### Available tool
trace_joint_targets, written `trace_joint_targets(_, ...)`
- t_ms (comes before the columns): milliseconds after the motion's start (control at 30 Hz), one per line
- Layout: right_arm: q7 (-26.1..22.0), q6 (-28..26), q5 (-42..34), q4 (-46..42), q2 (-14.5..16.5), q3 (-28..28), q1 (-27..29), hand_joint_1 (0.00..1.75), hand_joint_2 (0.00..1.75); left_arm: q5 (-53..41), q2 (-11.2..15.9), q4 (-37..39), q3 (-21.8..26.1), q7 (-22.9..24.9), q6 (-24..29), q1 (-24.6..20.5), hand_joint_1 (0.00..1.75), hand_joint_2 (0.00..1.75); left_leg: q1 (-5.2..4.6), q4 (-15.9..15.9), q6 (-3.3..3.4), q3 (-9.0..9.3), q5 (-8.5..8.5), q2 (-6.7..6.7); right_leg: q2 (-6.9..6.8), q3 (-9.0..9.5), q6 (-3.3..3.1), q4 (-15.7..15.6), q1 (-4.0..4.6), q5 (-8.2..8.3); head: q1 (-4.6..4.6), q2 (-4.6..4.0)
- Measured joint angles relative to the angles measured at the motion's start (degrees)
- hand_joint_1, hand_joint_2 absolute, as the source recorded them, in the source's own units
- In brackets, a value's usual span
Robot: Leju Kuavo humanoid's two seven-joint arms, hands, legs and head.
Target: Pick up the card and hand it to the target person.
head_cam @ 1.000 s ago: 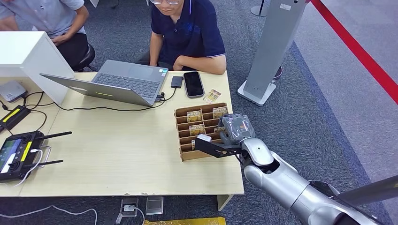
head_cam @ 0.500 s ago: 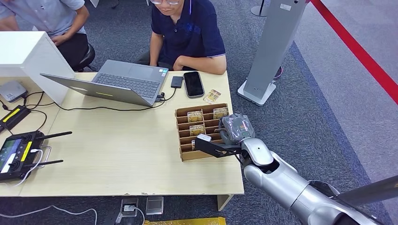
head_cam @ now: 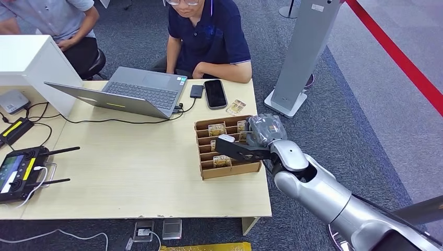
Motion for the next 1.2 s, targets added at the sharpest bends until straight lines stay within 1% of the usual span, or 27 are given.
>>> trace_joint_targets(100, 1.5, 2.1, -1.1, -4.6, -0.9, -0.7, -1.9, 1.55, 1.75, 0.4, 0.1, 0.0, 0.0, -0.1, 0.1, 0.3, 0.0, 1.75, 0.0, 0.0, 0.0, 0.0, 0.0, 0.0, 0.0, 0.0, 0.0, 0.0, 0.0, 0.0, 0.01, 0.0)
trace_joint_targets(200, 1.9, 2.9, -1.9, -8.6, -1.4, -1.3, -3.5, 1.55, 1.75, 0.6, 0.1, 0.0, 0.0, -0.1, 0.1, 0.4, 0.0, 1.75, 0.0, 0.0, 0.0, 0.0, 0.0, 0.0, 0.0, 0.0, 0.0, 0.0, 0.0, 0.0, 0.03, 0.0)
trace_joint_targets(300, 1.2, 3.1, -2.2, -10.8, -1.4, -1.5, -4.5, 1.55, 1.75, 0.6, 0.1, 0.0, 0.0, -0.1, 0.1, 0.4, 0.0, 1.75, 0.0, 0.0, 0.0, -0.01, 0.0, -0.01, 0.0, 0.0, 0.0, 0.0, 0.0, 0.0, 0.0, 0.0)
trace_joint_targets(367, -0.1, 1.9, -1.4, -11.2, -1.2, -1.5, -4.6, 1.55, 1.75, 0.6, 0.1, 0.0, 0.0, 0.0, 0.0, 0.3, 0.0, 1.75, 0.0, 0.0, 0.0, -0.02, 0.0, -0.01, -0.01, 0.01, 0.0, 0.0, 0.0, 0.0, 0.01, 0.0)
trace_joint_targets(500, -4.4, -4.2, 1.2, -9.3, 0.0, -1.3, -4.5, 1.55, 1.75, 0.6, 0.1, 0.0, -0.4, 0.4, -0.2, -0.2, 0.0, 1.75, 0.0, 0.0, 0.0, -0.02, 0.0, -0.02, -0.01, 0.01, 0.0, 0.0, 0.0, 0.0, 0.0, 0.0)
trace_joint_targets(600, -7.7, -11.3, 3.9, -5.5, 1.3, -1.2, -4.3, 1.55, 1.75, 0.5, -0.1, 0.0, -1.0, 0.6, -0.4, -0.7, 0.0, 1.75, 0.0, 0.0, 0.0, -0.03, 0.0, -0.03, -0.02, 0.02, 0.0, 0.0, 0.0, 0.0, -0.01, 0.0)
trace_joint_targets(700, -9.6, -19.5, 7.9, -1.0, 2.6, -1.2, -4.1, 1.55, 1.75, 0.5, -0.2, 0.0, -1.5, 0.8, -0.5, -1.1, 0.0, 1.75, 0.0, 0.0, 0.0, -0.04, 0.0, -0.04, -0.02, 0.01, 0.0, 0.0, 0.0, 0.0, 0.03, 0.0)
trace_joint_targets(767, -10.6, -23.2, 9.3, 2.1, 3.4, -1.3, -4.0, 1.55, 1.75, 0.5, -0.3, 0.0, -1.8, 0.9, -0.5, -1.3, 0.0, 1.75, 0.0, 0.0, 0.01, -0.04, 0.0, -0.04, -0.02, 0.01, 0.0, 0.0, 0.0, 0.0, 0.04, 0.0)
trace_joint_targets(900, -11.7, -26.3, 9.5, 7.8, 4.7, -1.3, -4.0, 1.55, 1.75, 0.5, -0.4, 0.0, -2.4, 1.0, -0.5, -1.7, 0.0, 1.75, 0.0, 0.0, 0.01, -0.04, 0.0, -0.06, -0.02, 0.0, 0.0, 0.0, 0.0, 0.0, 0.02, 0.0)
trace_joint_targets(1200, -13.4, -27.9, 8.0, 15.8, 6.8, -1.5, -4.1, 1.55, 1.75, 0.7, -0.5, 0.0, -3.1, 0.6, -0.5, -1.7, 0.0, 1.75, 0.0, 0.0, 0.0, -0.04, 0.0, -0.06, -0.02, 0.0, 0.0, 0.0, 0.0, 0.0, -0.01, 0.0)
